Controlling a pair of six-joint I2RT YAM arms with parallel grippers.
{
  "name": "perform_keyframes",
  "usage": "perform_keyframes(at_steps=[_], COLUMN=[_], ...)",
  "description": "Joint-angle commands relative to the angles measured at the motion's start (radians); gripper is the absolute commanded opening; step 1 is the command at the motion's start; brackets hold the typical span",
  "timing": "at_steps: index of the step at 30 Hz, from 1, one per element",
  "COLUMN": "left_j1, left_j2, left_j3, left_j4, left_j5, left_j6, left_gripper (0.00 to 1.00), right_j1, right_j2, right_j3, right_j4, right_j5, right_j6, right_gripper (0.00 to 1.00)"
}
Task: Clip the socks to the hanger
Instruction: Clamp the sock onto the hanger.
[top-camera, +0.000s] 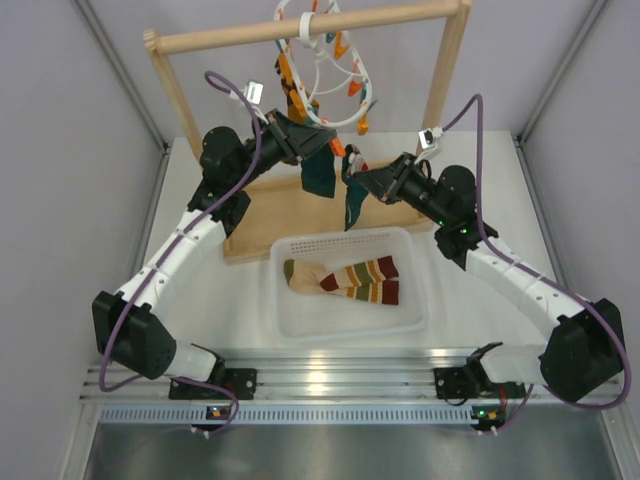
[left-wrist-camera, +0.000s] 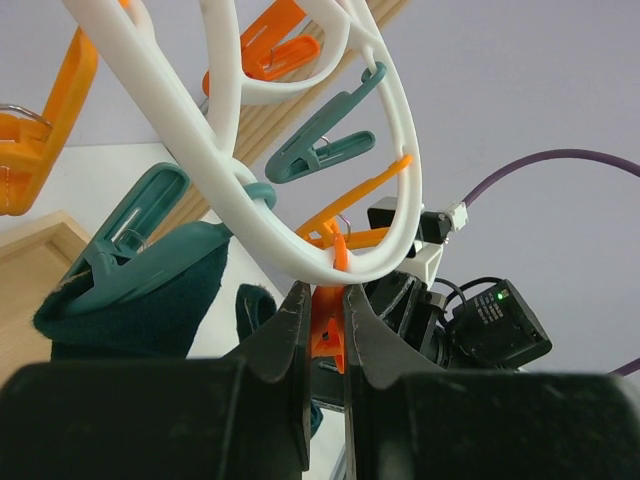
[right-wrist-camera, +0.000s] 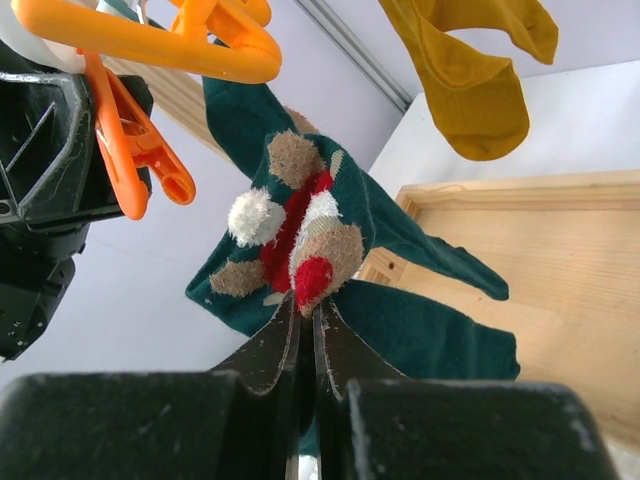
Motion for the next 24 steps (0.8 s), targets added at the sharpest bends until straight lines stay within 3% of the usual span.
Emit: perform_keyframes(at_steps=[1,24], left_j1=[0.018,0.014], left_j2=[0.008,0.035], left_j3=[0.013,0.035], left_j4=[0.105,0.079], left_j5=[-0.045,-0.042], left_j6=[-0.023,-0.016], left_gripper=[0.00,0.00], right_j1=[-0.015,0.002], right_j2=[-0.038,-0.009], right_j3=[0.061,0.133], right_j4=[0.039,0.063], right_j5=[0.001,-0.040], right_j6=[0.020,0.047], right_gripper=[0.00,0.00])
